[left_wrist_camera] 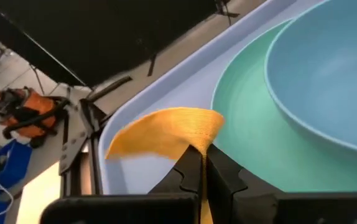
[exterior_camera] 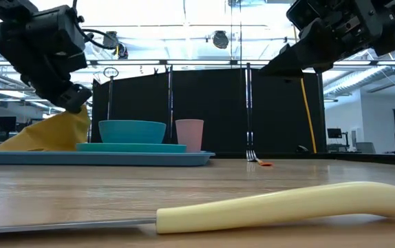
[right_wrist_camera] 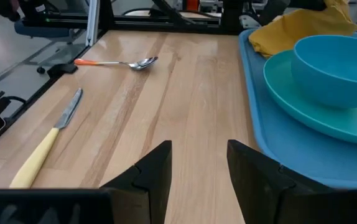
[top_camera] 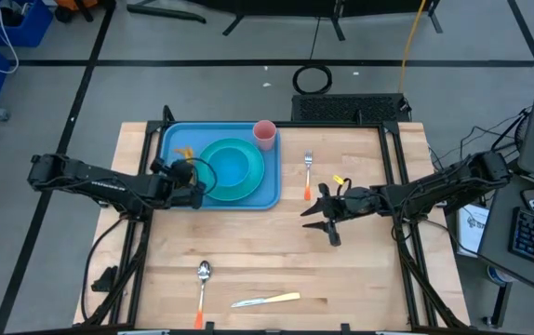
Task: Set up tray
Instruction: Put the yellow napkin to the left of the green plate on the blue serving tray
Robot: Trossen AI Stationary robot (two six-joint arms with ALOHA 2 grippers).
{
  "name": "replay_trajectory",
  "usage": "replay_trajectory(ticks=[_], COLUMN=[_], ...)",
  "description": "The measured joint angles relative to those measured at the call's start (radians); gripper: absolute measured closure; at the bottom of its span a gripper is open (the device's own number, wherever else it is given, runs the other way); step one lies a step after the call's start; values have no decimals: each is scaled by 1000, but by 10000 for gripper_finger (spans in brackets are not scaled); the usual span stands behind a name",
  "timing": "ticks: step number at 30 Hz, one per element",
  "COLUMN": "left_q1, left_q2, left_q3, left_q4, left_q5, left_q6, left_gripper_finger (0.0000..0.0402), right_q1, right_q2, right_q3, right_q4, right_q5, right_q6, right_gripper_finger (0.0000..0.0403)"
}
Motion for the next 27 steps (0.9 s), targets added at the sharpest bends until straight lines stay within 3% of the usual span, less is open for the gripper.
replay_trajectory(ticks=[8, 19, 27], left_q1=[72, 147, 146], left_q2=[0, 0, 0], left_q3=[0, 0, 0], left_q4=[-31, -31, -42], left_q5=[15, 53, -40], left_q6=[-69, -172, -234], left_gripper_finger=[390, 317, 260], right_q1=[0, 0, 0], right_q2=[0, 0, 0], right_q3=[-2, -2, -2], right_q4=[6, 6, 6], right_q5=[-2, -3, -2], right_q6=[4, 4, 6], right_gripper_finger=[259, 259, 259])
